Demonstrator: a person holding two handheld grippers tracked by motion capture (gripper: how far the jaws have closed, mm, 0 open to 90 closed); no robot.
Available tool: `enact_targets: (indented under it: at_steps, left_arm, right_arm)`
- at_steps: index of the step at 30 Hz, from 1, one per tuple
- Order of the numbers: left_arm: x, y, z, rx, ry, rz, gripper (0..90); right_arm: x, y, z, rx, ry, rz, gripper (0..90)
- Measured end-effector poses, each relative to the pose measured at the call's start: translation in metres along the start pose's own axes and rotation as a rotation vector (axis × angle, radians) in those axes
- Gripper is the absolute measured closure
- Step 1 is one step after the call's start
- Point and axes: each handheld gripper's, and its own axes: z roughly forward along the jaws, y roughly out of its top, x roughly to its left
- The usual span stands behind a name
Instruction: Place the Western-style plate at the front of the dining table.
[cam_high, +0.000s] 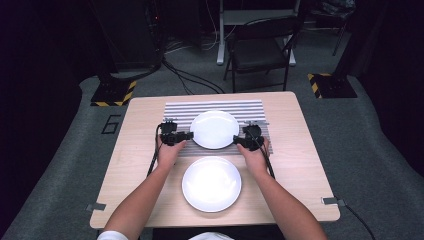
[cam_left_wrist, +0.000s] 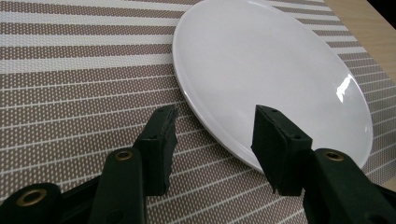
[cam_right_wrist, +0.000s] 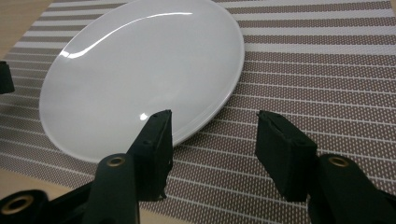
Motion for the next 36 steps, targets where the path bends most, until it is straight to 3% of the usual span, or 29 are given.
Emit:
enact_targets:
  at_steps: [3,4,8,16,18,26,36]
  left_arm:
    - [0.001,-0.002,-0.006,-0.006,-0.007,0.016,46.0]
    - [0.001,-0.003,-0.009,-0.012,-0.008,0.015,44.8]
    - [0.002,-0.006,-0.018,-0.023,-0.027,0.009,40.7]
    - [-0.006,-0.017,-0.034,-0.018,-0.036,0.063,36.7]
    - [-0.008,-0.02,-0.04,-0.023,-0.039,0.071,36.6]
    - [-0.009,-0.032,-0.057,-0.029,-0.058,0.116,36.6]
    - [-0.013,-0.051,-0.068,-0.036,-0.064,0.159,36.6]
  right_arm:
    - [-0.001,-0.003,-0.004,0.01,0.02,-0.015,44.3]
    - [-0.002,-0.004,-0.006,0.008,0.024,-0.037,43.9]
    - [-0.003,-0.008,-0.014,0.003,0.031,-0.051,41.6]
    - [0.003,-0.018,-0.031,0.009,0.067,-0.132,36.0]
    - [0.006,-0.02,-0.035,0.009,0.087,-0.122,35.2]
    - [0.01,-0.033,-0.048,0.013,0.136,-0.163,34.4]
    - [0.009,-0.054,-0.055,0.03,0.148,-0.178,34.3]
